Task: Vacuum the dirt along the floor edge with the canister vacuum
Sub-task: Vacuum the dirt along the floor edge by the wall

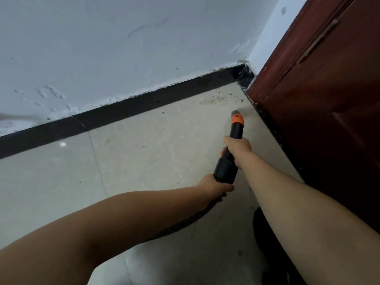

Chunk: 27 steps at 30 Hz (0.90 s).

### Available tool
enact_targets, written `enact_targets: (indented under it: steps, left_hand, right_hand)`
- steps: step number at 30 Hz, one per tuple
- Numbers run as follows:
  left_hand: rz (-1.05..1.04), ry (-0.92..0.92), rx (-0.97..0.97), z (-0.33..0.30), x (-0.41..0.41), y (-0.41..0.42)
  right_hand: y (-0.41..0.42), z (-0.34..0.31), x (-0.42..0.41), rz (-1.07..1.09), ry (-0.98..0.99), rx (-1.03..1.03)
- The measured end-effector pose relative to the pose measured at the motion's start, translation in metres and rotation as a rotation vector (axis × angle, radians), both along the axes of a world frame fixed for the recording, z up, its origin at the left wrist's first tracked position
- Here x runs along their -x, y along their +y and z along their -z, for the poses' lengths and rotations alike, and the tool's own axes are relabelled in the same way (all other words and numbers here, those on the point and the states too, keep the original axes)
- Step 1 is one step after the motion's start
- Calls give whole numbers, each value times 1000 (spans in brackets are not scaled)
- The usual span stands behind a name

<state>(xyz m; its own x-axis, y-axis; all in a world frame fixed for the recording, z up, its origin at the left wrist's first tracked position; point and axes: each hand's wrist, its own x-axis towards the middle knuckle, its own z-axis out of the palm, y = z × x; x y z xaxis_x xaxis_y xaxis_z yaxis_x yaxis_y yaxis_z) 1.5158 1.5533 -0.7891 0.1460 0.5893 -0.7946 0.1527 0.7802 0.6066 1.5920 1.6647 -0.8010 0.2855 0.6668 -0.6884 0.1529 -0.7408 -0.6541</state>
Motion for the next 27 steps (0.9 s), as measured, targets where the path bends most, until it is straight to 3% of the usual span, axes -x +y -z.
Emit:
enact_targets:
  steps: [5, 16, 27]
  left_hand:
    - [-48, 8, -10, -3, 9, 3]
    - [-217, 58, -43, -7, 51, 14]
    - [-25, 16, -50, 1, 16, 38]
  right_hand:
    - [6, -6, 13, -7, -20, 6]
    - [27, -20, 74, -197, 131, 36]
    - [40, -6, 12, 24, 56, 16]
